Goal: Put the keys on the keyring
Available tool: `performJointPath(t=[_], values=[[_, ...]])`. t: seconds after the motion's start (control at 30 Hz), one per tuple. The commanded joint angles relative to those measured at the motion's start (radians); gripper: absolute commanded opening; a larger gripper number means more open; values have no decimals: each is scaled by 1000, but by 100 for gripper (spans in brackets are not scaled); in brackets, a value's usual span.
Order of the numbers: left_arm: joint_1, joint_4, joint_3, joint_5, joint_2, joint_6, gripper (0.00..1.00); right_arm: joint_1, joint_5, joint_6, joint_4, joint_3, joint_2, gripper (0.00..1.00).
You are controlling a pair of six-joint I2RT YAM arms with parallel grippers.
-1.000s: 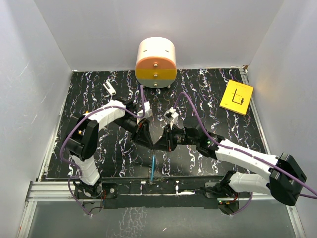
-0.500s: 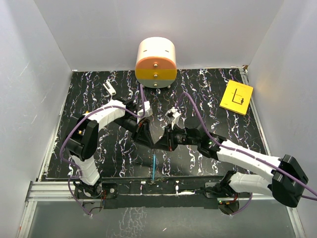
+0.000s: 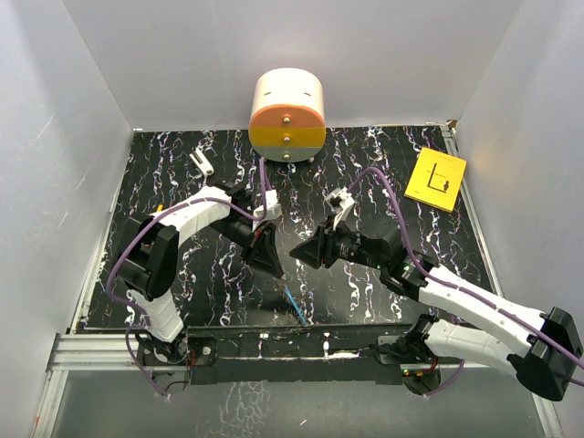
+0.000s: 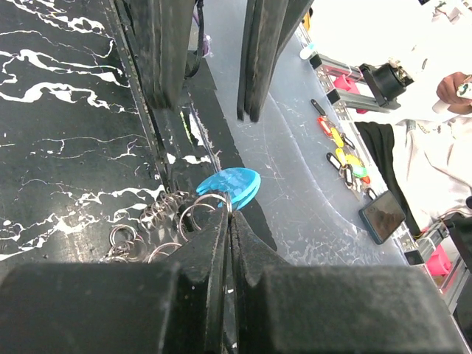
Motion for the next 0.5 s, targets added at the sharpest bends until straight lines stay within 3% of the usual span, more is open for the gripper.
performJointPath(t=[0.0,0.23,0.47], values=[[-2,-32,-3,44,-62,44,0,-1,47,-36,5,15,-53,34],[-1,-48,-1,64,-85,58,0,-1,25,-53,-32,-1,-93,34],[-1,-24,4,33,-183,79,0,-1,114,-49,-79,-39,-142,36]])
